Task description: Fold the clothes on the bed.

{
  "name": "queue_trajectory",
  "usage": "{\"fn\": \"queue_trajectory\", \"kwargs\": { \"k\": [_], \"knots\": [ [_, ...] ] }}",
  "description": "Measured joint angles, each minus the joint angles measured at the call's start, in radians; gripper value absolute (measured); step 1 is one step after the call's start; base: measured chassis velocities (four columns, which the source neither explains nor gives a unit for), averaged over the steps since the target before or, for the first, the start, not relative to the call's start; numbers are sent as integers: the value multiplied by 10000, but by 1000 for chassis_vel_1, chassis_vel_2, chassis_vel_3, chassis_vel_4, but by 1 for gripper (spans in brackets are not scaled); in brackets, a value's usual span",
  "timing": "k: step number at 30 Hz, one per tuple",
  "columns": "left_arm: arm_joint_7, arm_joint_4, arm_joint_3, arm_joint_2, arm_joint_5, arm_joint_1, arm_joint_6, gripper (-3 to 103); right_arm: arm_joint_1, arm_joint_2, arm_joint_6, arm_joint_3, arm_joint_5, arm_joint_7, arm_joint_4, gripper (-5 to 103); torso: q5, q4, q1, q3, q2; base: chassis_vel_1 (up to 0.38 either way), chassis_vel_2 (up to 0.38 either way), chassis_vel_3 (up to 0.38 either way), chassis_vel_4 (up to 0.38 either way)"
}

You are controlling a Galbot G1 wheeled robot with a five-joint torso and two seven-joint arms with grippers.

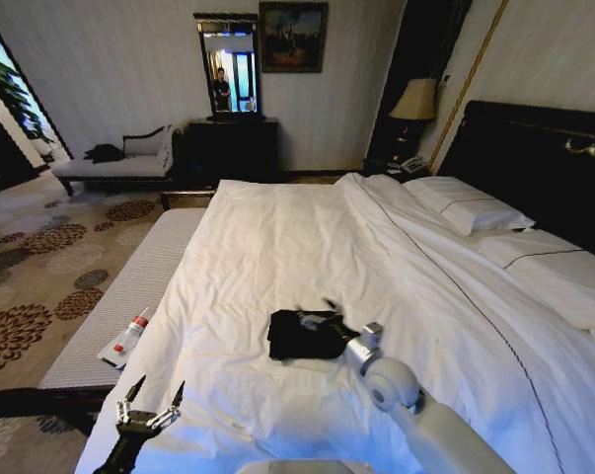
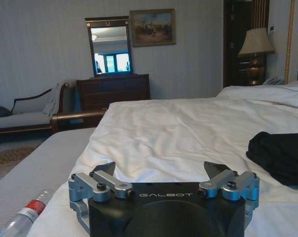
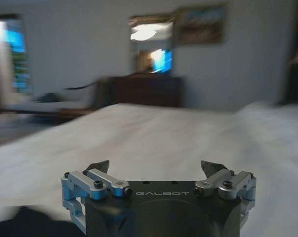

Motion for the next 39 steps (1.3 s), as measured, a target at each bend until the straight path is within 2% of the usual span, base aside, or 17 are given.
{"fn": "queue_trajectory", "kwargs": {
  "k": [1,2,4,7,10,11,15,16,19,24,39],
  "knots": [
    [0,0,1,0,0,0,0,100,-321,218,189,614,-241,-103,-76,100,-1,-2,0,0,0,0,0,0,0],
    [0,0,1,0,0,0,0,100,-321,218,189,614,-241,-103,-76,100,-1,-2,0,0,0,0,0,0,0],
    [-2,1,-2,1,0,0,1,100,-1180,958,776,2116,-473,-319,-131,100,-2,-3,-1,-1,0,0,0,0,0],
    [1,0,1,1,0,0,0,100,-1476,1222,1034,2559,-500,-407,-122,100,-1,-3,-2,-1,0,0,0,0,0],
    [0,0,1,0,0,0,0,100,-2843,2279,2056,4339,-1128,-569,318,100,-2,-2,-1,-1,0,0,0,0,0],
    [0,0,1,0,0,0,0,100,-2843,2279,2056,4339,-1128,-569,318,100,-2,-2,-1,-1,0,0,0,0,0],
    [0,0,1,0,0,0,0,100,-4069,2890,2840,5226,-1301,-971,809,100,-3,-1,-2,-2,0,0,0,0,0],
    [0,0,1,0,0,0,0,100,-4069,2890,2840,5226,-1301,-971,809,100,-3,-1,-2,-2,0,0,0,0,0],
    [-1,0,1,0,0,0,0,100,-4905,3202,3677,5387,-1723,-1489,931,100,-2,-1,-2,-2,1,0,0,0,0],
    [0,0,1,0,0,0,0,100,-5279,3497,4089,5170,-2094,-1758,928,100,-3,0,-2,-2,-1,0,0,0,0],
    [0,0,1,0,0,0,0,100,-5229,3605,4221,5000,-2160,-1760,745,100,-3,0,-2,-2,-2,0,0,0,0]
  ]
}}
